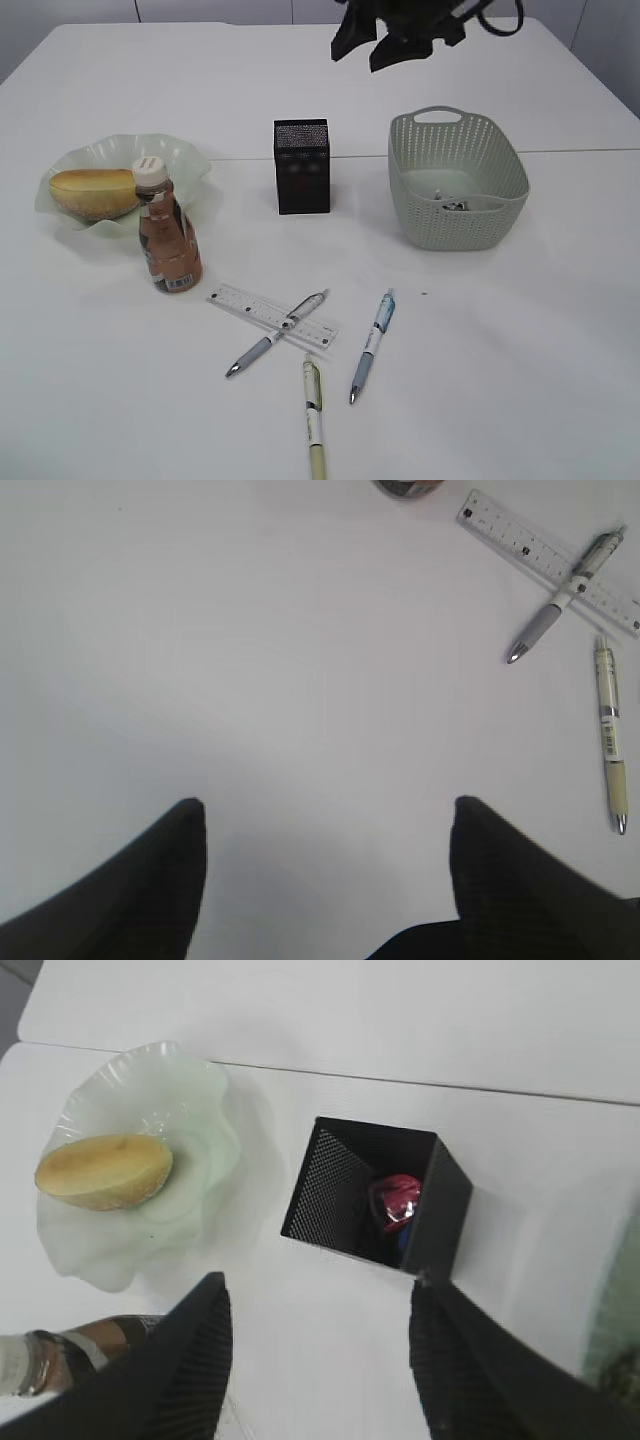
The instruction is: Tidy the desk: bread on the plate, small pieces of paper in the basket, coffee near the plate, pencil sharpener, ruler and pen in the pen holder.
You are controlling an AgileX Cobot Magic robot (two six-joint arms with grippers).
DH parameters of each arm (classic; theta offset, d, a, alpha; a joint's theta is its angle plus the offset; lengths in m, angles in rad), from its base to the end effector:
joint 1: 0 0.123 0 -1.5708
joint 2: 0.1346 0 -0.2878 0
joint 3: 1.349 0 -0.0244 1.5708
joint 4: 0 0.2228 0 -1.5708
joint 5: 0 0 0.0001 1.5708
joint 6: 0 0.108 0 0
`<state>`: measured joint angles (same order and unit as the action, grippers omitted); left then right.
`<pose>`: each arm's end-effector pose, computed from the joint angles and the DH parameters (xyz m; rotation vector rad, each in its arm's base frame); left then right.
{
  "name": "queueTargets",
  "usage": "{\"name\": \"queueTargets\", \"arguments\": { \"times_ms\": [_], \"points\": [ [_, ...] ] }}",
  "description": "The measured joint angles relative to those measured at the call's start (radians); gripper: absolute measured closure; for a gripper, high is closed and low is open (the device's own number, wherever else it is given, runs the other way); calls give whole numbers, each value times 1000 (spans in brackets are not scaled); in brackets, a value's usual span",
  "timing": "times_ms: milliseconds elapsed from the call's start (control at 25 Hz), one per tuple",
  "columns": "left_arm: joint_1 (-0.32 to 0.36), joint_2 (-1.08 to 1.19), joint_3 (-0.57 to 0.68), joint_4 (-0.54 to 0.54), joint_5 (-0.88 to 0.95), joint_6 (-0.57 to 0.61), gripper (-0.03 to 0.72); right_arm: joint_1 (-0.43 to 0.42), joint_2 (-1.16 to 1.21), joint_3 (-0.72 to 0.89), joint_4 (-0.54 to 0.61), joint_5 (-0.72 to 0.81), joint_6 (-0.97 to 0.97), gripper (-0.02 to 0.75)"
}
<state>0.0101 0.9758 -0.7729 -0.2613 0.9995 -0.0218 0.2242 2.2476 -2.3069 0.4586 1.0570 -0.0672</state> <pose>0.1443 -0.0220 0.2854 -0.1637 2.6646 -0.3423 0.4688 0.1496 0.3021 -0.2464 2.4389 0.6580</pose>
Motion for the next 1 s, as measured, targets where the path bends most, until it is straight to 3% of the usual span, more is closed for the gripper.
{"name": "queueTargets", "arguments": {
  "times_ms": [240, 520, 720, 1000],
  "points": [
    [0, 0, 0, 0, 0, 0, 137, 91, -118, 95, -173, 125, 51, 320],
    [0, 0, 0, 0, 8, 0, 139, 269, -130, 101, -314, 188, 67, 320],
    [0, 0, 0, 0, 20, 0, 139, 351, -130, 139, -336, 188, 67, 320],
    [0, 0, 0, 0, 38, 0, 139, 375, -130, 307, -349, 188, 74, 320]
  ]
}}
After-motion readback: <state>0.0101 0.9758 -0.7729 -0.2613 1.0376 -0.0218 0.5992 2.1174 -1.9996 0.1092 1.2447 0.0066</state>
